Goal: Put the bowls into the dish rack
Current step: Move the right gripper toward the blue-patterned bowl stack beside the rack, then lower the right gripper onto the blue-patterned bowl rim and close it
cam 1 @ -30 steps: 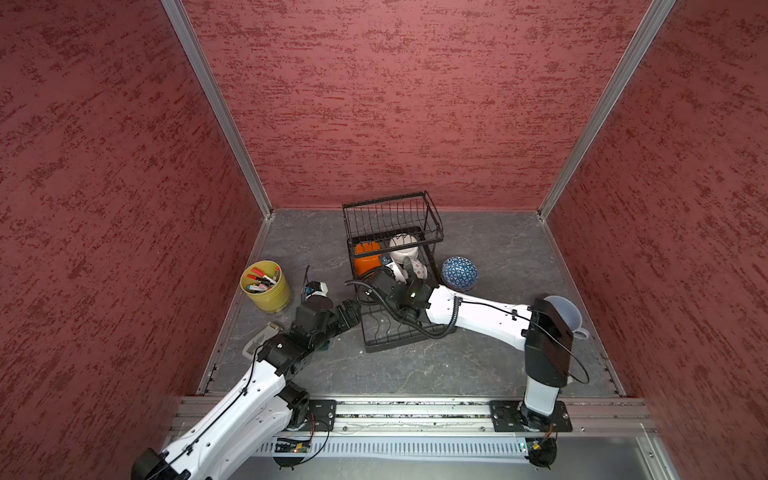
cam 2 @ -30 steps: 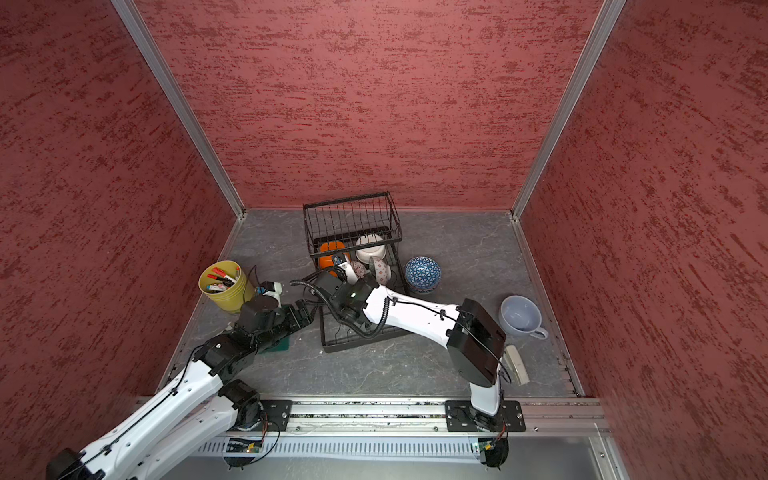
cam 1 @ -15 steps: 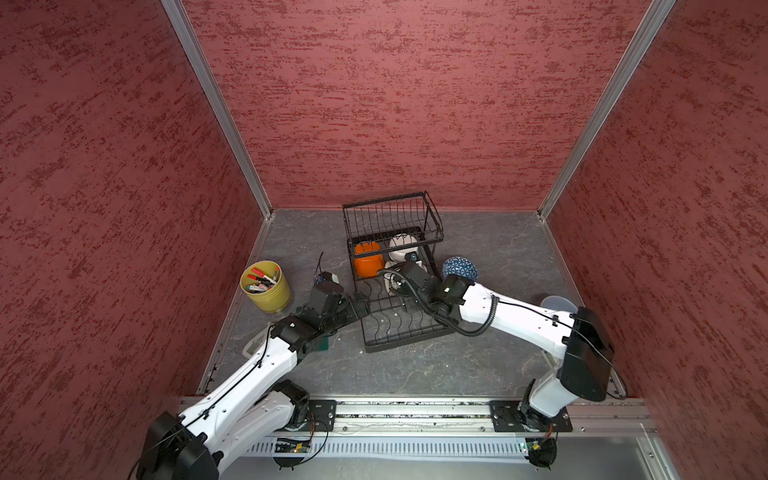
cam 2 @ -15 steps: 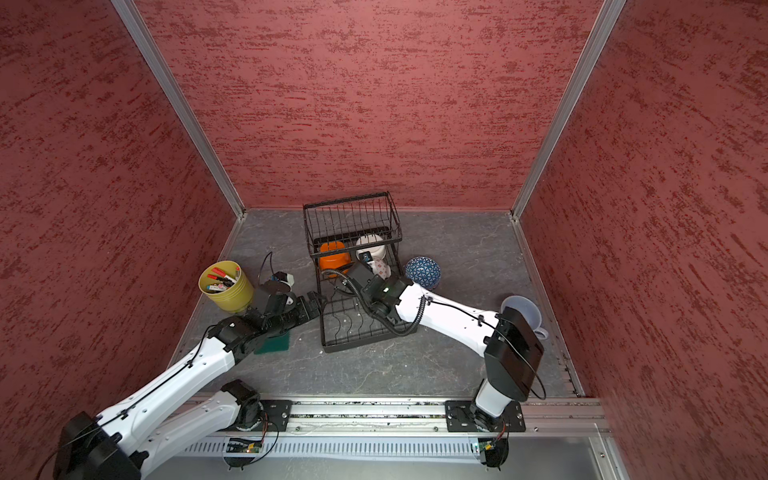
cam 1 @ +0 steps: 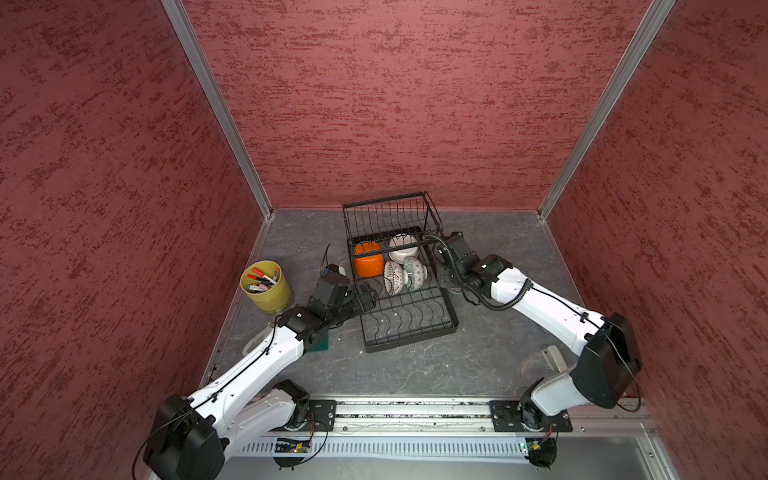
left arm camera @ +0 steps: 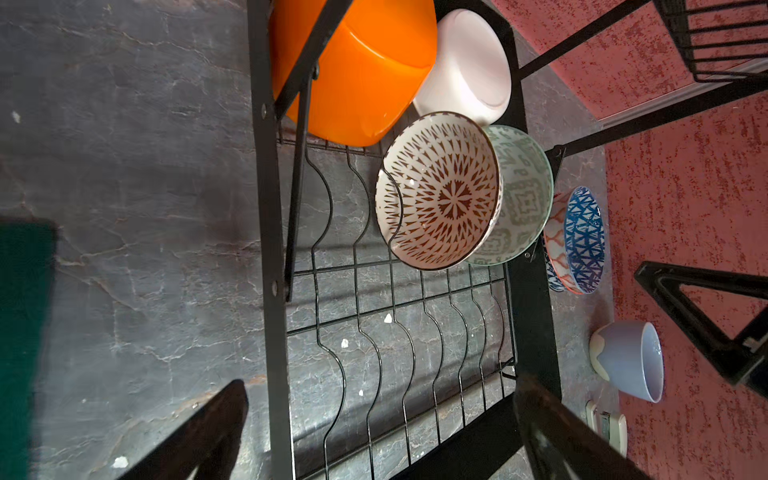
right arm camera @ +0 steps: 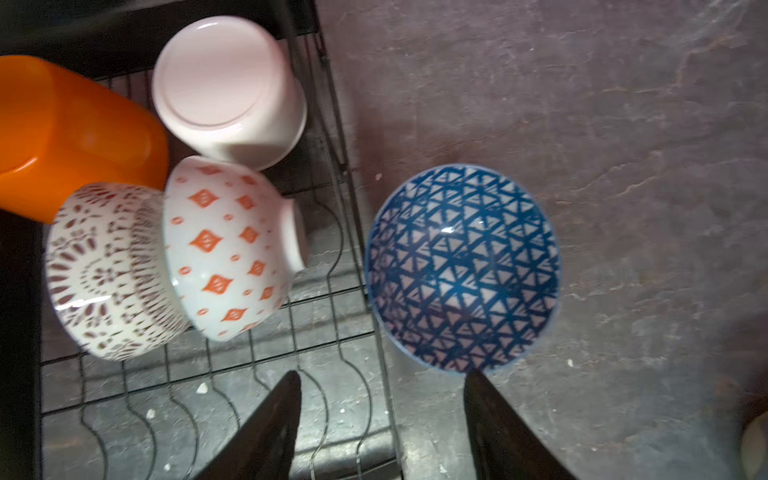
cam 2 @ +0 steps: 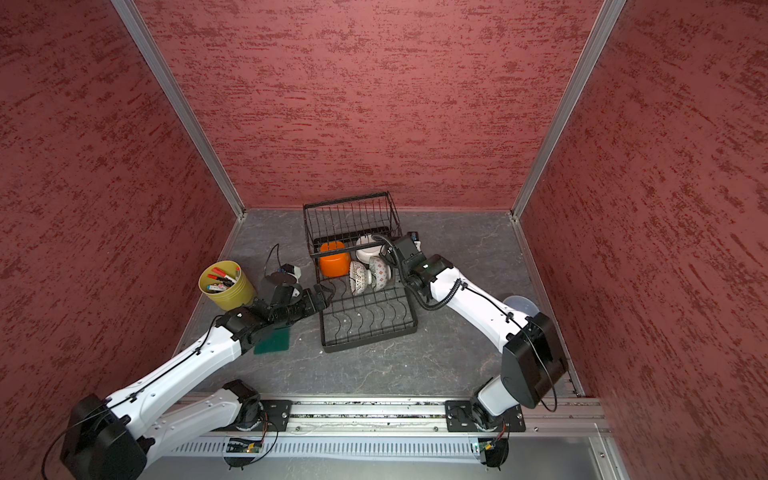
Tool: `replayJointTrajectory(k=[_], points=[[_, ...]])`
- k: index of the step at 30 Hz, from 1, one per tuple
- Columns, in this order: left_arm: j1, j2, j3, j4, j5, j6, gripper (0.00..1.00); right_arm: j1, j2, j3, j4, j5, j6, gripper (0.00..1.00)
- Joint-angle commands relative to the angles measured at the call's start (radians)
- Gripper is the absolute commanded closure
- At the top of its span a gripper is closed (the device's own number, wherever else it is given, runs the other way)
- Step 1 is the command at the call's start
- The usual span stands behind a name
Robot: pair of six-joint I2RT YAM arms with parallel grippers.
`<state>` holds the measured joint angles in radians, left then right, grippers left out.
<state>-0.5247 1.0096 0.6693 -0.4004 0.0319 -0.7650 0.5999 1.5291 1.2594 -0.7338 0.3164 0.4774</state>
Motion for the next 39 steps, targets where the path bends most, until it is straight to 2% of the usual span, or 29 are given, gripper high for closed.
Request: replayJointTrajectory(k=[1, 7, 12, 21, 39], points=[[0.002, 0.017, 0.028, 0.013, 0.027, 0.028, 0.0, -0.067, 0.022, 0.028, -0.018, -0.01, -0.063, 0.43], [0.007, 0.043, 0.042, 0.043, 0.029, 0.025, 0.0, -0.2, 0.081, 0.069, -0.005, -0.042, -0.134, 0.5], [0.018, 0.061, 0.038, 0.085, 0.035, 0.0, 0.0, -0.264, 0.134, 0.065, 0.019, -0.089, -0.165, 0.52], [0.025, 0.057, 0.016, 0.11, 0.037, -0.02, 0.0, -0.299, 0.18, 0.029, 0.084, -0.13, -0.173, 0.59], [0.034, 0.06, 0.007, 0.112, 0.047, -0.019, 0.0, -0.314, 0.235, 0.002, 0.123, -0.142, -0.173, 0.74]])
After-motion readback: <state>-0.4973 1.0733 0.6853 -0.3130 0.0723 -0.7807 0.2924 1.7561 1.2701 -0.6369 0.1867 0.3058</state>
